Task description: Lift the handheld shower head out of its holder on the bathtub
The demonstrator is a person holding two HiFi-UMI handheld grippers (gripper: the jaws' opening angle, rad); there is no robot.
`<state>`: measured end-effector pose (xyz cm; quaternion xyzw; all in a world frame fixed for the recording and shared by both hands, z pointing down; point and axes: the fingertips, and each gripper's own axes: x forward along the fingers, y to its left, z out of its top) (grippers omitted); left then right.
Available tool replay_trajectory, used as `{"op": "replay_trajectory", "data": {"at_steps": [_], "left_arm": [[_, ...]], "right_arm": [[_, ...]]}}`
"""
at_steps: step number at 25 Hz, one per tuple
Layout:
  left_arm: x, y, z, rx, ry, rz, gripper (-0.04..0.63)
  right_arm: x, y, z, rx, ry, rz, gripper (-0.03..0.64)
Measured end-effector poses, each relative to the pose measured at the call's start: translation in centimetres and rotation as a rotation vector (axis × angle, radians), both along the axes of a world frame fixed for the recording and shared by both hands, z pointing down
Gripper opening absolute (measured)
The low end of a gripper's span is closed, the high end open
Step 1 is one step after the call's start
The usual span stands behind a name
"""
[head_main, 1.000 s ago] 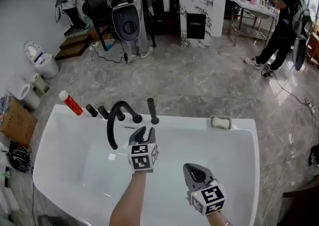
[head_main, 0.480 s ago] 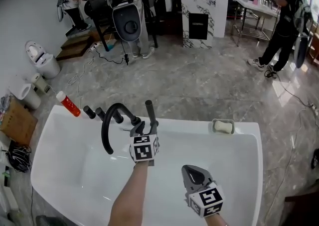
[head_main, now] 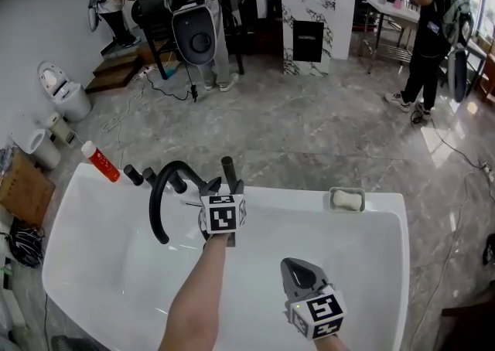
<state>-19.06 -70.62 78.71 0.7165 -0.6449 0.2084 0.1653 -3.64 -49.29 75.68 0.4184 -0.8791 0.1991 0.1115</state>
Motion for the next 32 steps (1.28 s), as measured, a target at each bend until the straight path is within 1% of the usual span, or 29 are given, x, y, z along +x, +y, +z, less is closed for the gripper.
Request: {"op": "replay_trajectory", "data": {"at_steps": [4,7,10,15,17,19,23,27,32], "left_arm": [[-0.1,-1.3,-0.2,0.005,0.007,-0.012,0.239],[0.3,-1.6,-0.1,0.004,0.004,-0.021,0.199],[0.6,-1.6,-0.3,0.007,-0.014,-0.015,0.156],[1.0,-1.1,-0.7,-0.006,0.010,-0.016,0.149],[0.9,-0.8,-1.3,0.001,0.018,-0.021,0.149],[0.9,-0.7,-2.1,0.020,0.013,-0.011,0.147],[1.3,0.0,-4.4,0.061,-0.011,0.039,0.147],[0.9,1.2,-8.1,0.112,-0.052,0.075,0.147],[1.1,2.7,-12.8,0.140,-0.060,0.087,0.147]], "right_arm": [[0.0,-0.1,0.6,-0.011,0.000,0.003,0.006],[0.4,-0.1,0.6,-0.012,0.002,0.008,0.006],[0.6,0.0,0.2,-0.009,0.005,0.007,0.006],[0.6,-0.1,-0.8,-0.004,0.002,0.014,0.006],[0.4,-0.2,-1.3,0.001,0.002,0.012,0.006],[0.2,-0.3,-1.8,0.006,0.002,0.013,0.006],[-0.2,0.1,-3.0,0.011,-0.004,0.024,0.006],[-1.6,0.5,-5.5,0.023,-0.024,0.028,0.006],[-1.8,0.9,-9.8,0.054,-0.028,0.029,0.006]]}}
